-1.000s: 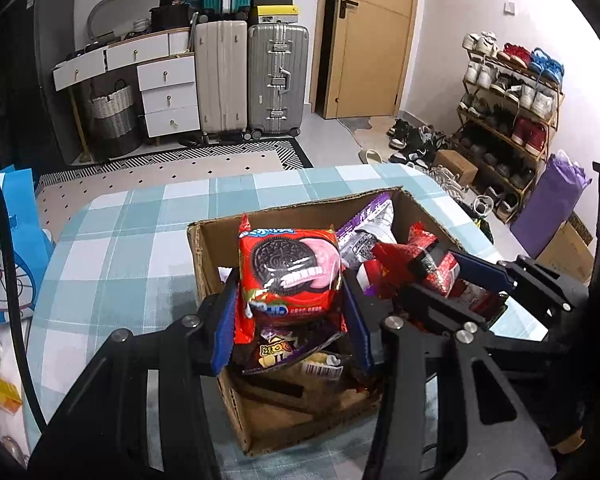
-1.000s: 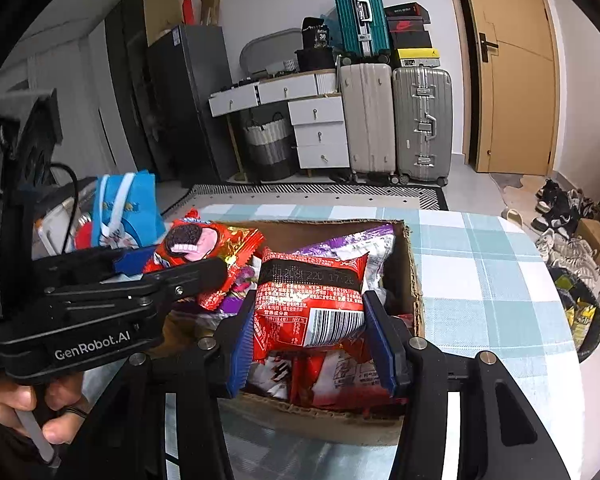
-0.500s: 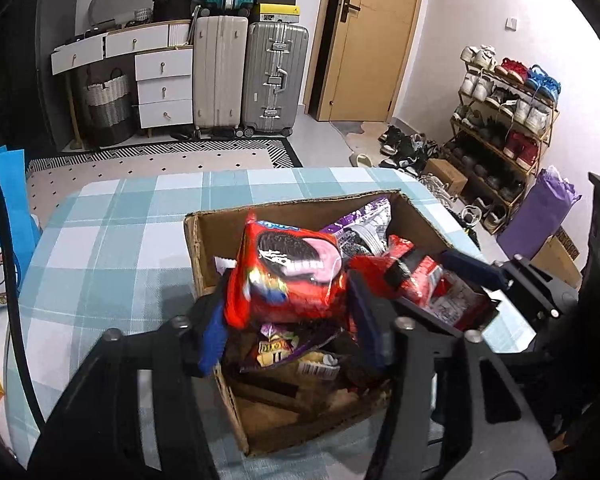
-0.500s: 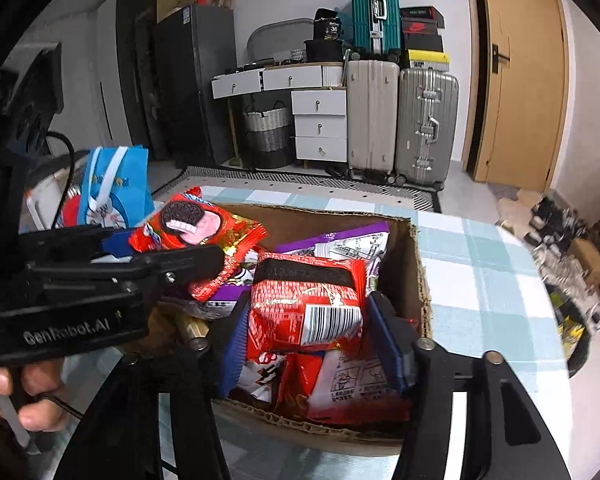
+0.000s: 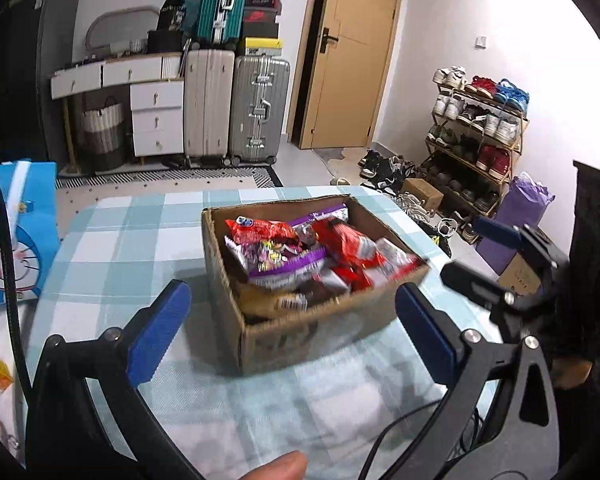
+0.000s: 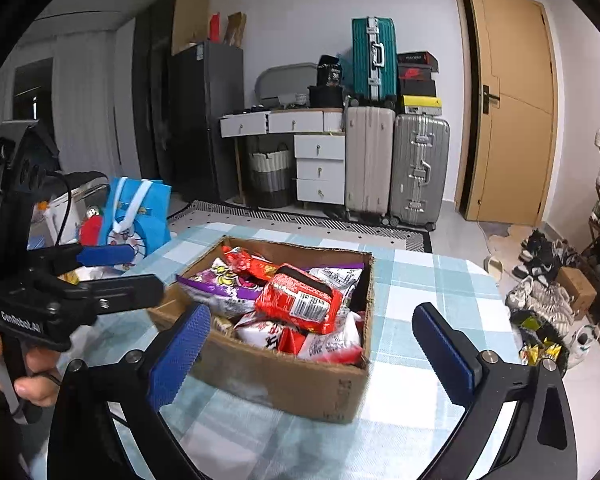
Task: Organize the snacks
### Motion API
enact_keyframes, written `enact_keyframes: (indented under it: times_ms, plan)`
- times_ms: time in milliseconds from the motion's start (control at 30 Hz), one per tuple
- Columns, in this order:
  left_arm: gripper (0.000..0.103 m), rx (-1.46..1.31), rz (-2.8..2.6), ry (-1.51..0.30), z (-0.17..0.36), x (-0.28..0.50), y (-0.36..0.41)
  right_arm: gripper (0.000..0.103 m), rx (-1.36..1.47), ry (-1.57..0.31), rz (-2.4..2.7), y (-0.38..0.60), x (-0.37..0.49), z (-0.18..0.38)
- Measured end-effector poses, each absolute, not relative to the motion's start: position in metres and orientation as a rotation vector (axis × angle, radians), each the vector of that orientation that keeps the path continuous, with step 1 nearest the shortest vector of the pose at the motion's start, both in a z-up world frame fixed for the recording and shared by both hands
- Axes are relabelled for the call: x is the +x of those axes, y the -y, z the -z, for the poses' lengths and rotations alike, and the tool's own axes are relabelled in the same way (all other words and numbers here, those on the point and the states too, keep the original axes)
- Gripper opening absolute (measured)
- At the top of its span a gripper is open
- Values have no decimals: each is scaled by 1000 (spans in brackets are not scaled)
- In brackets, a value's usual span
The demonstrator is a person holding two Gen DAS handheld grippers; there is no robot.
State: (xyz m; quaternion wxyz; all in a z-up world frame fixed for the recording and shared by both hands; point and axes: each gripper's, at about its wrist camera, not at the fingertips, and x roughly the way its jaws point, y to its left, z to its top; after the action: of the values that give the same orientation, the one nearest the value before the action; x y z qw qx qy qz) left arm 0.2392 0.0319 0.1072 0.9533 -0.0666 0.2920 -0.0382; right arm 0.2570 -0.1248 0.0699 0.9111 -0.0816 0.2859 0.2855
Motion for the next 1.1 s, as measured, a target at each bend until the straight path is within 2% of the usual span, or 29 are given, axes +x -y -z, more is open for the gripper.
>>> enact_keyframes:
  times_ms: [233,500,833,1100]
  plan:
    - [102,-90,65,-533,-108,164,-25,103,-126,-563,-606,158,216,-84]
    - [102,-115,71,-505,-78,109,-20,103,-126,-549,-616,172,180,-75]
    - [102,-180,-2,-464,-47,114,-34,103,-102,-552,-616,181,162,-42]
    - [102,-194,-21,-419,-38,123,-36,103,-107,-456,-620,179,152,-32]
